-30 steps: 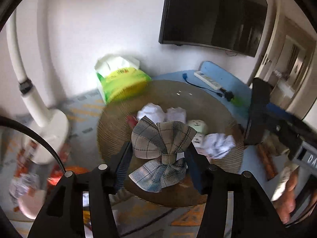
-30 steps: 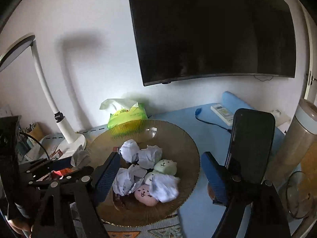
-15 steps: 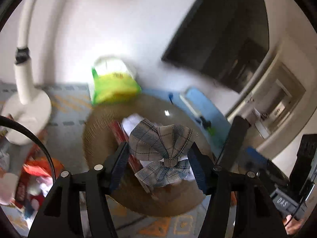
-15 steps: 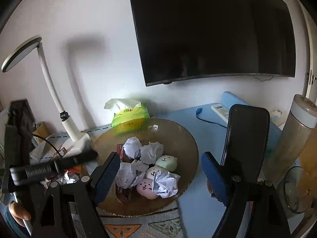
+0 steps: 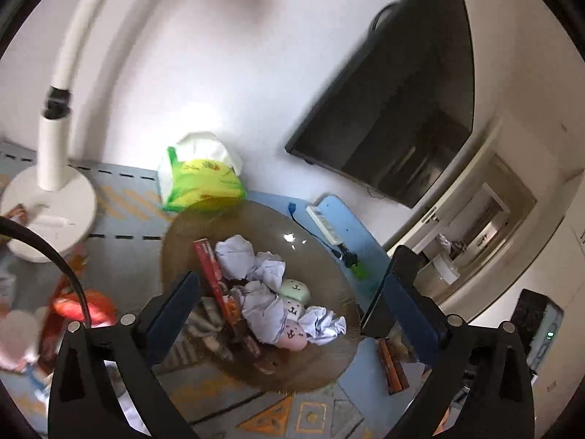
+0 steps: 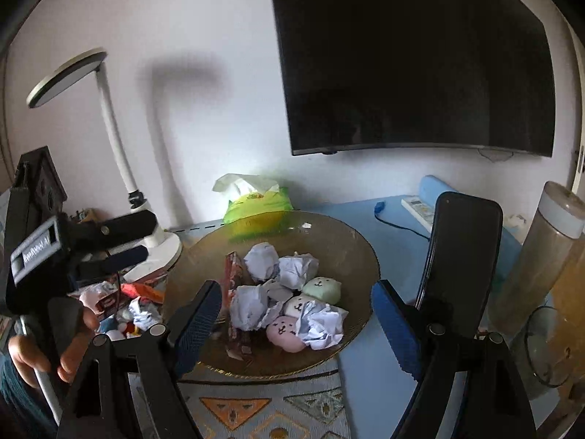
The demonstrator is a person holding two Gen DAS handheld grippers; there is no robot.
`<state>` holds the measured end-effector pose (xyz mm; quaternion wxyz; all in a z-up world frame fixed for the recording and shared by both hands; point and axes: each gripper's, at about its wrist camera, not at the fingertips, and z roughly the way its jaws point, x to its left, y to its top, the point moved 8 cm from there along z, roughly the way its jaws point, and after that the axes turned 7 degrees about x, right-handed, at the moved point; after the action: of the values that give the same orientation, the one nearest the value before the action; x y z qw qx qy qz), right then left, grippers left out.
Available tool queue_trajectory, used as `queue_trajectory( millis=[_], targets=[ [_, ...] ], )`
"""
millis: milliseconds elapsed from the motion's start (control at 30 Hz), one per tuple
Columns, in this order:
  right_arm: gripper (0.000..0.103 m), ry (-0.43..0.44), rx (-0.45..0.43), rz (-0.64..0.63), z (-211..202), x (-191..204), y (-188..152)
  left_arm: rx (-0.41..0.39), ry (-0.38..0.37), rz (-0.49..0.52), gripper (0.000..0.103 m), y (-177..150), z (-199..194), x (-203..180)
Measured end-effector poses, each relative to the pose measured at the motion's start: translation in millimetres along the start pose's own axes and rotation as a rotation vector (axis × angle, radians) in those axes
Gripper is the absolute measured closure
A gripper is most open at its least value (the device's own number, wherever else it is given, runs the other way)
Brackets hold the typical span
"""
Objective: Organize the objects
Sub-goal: 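Release paper ball and plaid bow into the golden bowl, then move both open grippers back toward the pile of toys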
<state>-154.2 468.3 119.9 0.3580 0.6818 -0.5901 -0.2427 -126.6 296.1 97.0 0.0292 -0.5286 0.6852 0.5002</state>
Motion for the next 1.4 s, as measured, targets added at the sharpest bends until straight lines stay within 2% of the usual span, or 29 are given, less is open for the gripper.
queue_trajectory(
  millis=[67, 167, 233, 300, 333, 367, 400, 433, 467, 533, 633, 700, 767, 800, 867, 933, 1033, 1133, 1400],
  targets=[
    [0.020, 0.013, -0.002, -0.001, -5.3, 4.9, -2.2, -0.029, 0.030, 0.004, 0.001, -2.3, -26.6, 2.9],
    [0.020, 0.044, -0.009, -0.008, -17.5, 18.0, -5.6, -0.027, 0.129, -0.016, 0.001, -11.3, -67.5, 19.0],
    [0.020, 0.075, -0.016, -0.016, -28.8, 32.2, -7.5, -0.032, 0.237, -0.036, 0.002, -20.3, -100.5, 37.8],
    [0.020, 0.112, -0.027, -0.024, -38.4, 46.6, -8.5, -0.077, 0.374, -0.043, 0.001, -27.0, -130.4, 57.3],
    [0.019, 0.126, -0.032, -0.025, -42.0, 52.8, -9.6, -0.083, 0.475, -0.054, 0.001, -32.6, -146.5, 71.8],
    [0.013, 0.137, -0.035, -0.025, -44.9, 58.7, -11.6, -0.072, 0.568, -0.069, 0.001, -42.2, -163.1, 89.8],
    [0.002, 0.147, -0.036, -0.026, -47.3, 66.0, -15.3, -0.067, 0.597, -0.080, 0.001, -48.9, -171.4, 100.3],
    [0.000, 0.154, -0.037, -0.026, -47.5, 73.8, -21.1, -0.063, 0.623, -0.101, 0.001, -58.5, -180.1, 113.7],
    [0.000, 0.159, -0.036, -0.026, -46.5, 79.4, -26.9, -0.055, 0.664, -0.139, 0.001, -71.7, -190.1, 133.4],
    [0.000, 0.175, 0.011, -0.030, -34.7, 96.7, -44.4, -0.035, 0.696, -0.183, 0.001, -90.0, -197.9, 160.6],
    [0.000, 0.164, 0.049, -0.068, -17.8, 123.8, -68.1, 0.021, 0.699, -0.240, 0.002, -121.4, -198.4, 200.2],
    [0.000, 0.188, 0.084, -0.123, -2.5, 147.4, -81.9, 0.042, 0.717, -0.262, 0.002, -136.1, -194.7, 221.8],
    [0.000, 0.196, 0.109, -0.153, 11.7, 161.8, -92.6, 0.049, 0.801, -0.243, 0.002, -142.0, -195.0, 237.5],
    [0.000, 0.185, 0.112, -0.176, 19.7, 168.7, -98.0, 0.054, 0.859, -0.223, 0.001, -144.4, -194.8, 242.4],
    [0.000, 0.159, 0.121, -0.224, 37.6, 178.1, -107.6, 0.087, 0.930, -0.182, 0.001, -145.8, -190.4, 250.4],
    [0.000, 0.126, 0.148, -0.248, 57.2, 181.9, -117.8, 0.118, 0.935, -0.157, 0.001, -148.5, -187.4, 253.9],
    [0.000, 0.125, 0.196, -0.219, 75.1, 176.9, -127.5, 0.174, 0.913, -0.154, 0.001, -153.7, -180.1, 260.0],
    [0.000, 0.127, 0.191, -0.194, 76.9, 171.0, -123.6, 0.171, 0.898, -0.172, 0.000, -153.5, -180.0, 261.0],
    [0.000, 0.126, 0.278, -0.166, 92.8, 164.4, -130.7, 0.167, 0.901, -0.165, 0.000, -154.9, -179.0, 260.6]
  ],
)
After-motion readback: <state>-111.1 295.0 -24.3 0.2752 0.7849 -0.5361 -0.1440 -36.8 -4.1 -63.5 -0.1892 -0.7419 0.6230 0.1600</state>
